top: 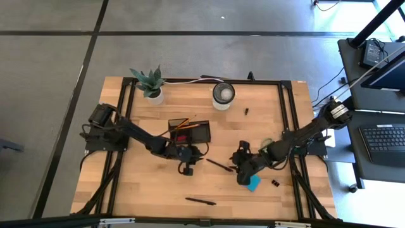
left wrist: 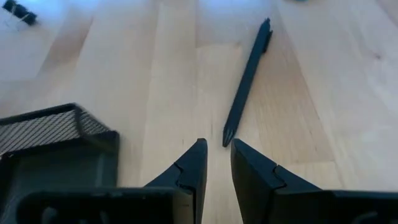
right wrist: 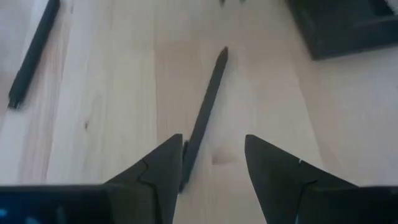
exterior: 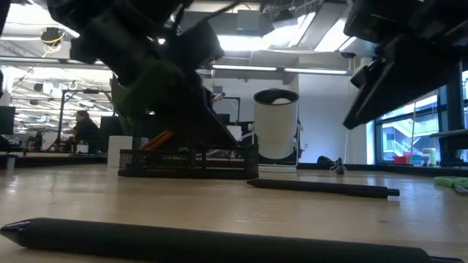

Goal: Pick and place office supplies into organizer
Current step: Put the top right black pen in the desk organizer

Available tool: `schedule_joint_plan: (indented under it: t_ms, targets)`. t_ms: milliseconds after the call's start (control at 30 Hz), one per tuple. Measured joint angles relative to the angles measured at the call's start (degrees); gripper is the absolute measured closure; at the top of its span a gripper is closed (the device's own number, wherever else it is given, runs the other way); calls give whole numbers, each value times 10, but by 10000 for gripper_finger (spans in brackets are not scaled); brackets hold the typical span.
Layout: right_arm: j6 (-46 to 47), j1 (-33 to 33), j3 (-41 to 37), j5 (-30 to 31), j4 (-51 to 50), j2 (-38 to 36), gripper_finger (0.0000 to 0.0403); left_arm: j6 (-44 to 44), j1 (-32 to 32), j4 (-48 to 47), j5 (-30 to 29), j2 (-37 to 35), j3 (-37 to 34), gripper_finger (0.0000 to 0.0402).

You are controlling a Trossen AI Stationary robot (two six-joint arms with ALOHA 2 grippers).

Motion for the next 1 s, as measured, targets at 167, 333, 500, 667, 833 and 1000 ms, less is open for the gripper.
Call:
schedule_joint_plan:
  t_ms: [167,333,500,667,833,1000]
  targets:
    - [39,21,0,24,13,23,226,31,-3,7,9,52,32,336]
    - [57,28,0,27,39,60,226,48,-6,11,16,100,69,336]
    - [85,28,0,28,54,104,226,41,-6,12,13,117,78,336]
    - [123,28,0,31,78,140,226,33,-6,4,13,118,78,336]
    - [156,29,3,46,88,167,226,37,-6,0,18,117,78,336]
    - [159,36,4,53,82,176,234,47,-6,-7,21,108,77,336]
